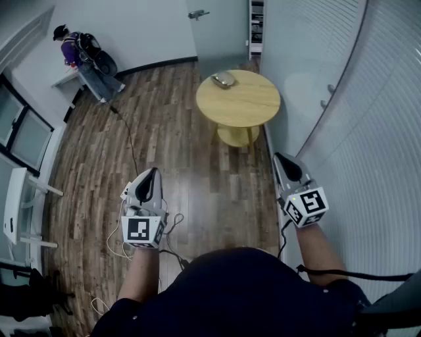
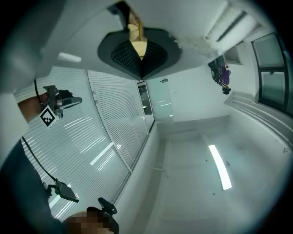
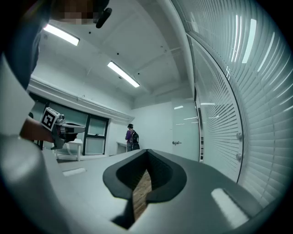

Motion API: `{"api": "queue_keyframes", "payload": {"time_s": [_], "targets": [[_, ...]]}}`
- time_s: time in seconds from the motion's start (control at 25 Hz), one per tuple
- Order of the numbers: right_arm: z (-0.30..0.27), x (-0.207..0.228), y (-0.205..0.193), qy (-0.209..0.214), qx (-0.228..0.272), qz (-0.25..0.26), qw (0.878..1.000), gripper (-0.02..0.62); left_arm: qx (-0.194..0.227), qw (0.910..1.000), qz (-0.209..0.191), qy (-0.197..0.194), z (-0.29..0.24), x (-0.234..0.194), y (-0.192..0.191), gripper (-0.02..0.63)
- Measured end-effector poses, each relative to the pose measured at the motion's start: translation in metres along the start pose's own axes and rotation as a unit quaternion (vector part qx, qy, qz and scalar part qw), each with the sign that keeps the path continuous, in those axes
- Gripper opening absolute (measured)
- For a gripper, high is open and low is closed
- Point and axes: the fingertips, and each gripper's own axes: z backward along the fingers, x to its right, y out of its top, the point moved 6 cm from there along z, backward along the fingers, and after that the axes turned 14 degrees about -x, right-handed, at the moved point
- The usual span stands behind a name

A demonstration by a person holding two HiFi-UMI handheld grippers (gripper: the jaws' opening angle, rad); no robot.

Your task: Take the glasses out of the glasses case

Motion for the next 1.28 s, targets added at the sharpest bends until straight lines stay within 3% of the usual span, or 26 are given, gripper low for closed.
{"api": "queue_keyframes", "payload": {"time_s": [0.2, 0.56, 0.88, 1.04, 1.28], "targets": [[0.008, 0.000, -0.012, -0.044, -0.007, 0.003, 0.999, 0.009, 0.005, 0.9989, -0.024, -0.040, -0.021, 0.000, -0.007, 0.006], [0.009, 0.016, -0.011, -0.042, -0.013, 0.011, 0.999, 0.009, -0.009, 0.9995, -0.002, -0.032, -0.035, 0.020, -0.002, 0.006], [-0.001, 0.033, -0.021, -0.038, -0.022, 0.025, 0.999, 0.009, -0.014, 0.9998, -0.012, -0.011, -0.034, 0.045, -0.011, 0.006], [-0.014, 0.042, -0.035, -0.031, -0.037, 0.008, 0.999, 0.009, -0.026, 0.9996, -0.007, -0.009, -0.043, 0.052, -0.014, 0.006], [-0.050, 0.054, -0.038, -0.033, -0.044, -0.005, 0.998, 0.009, -0.031, 0.9995, 0.005, -0.005, -0.075, 0.024, -0.020, 0.006]]}}
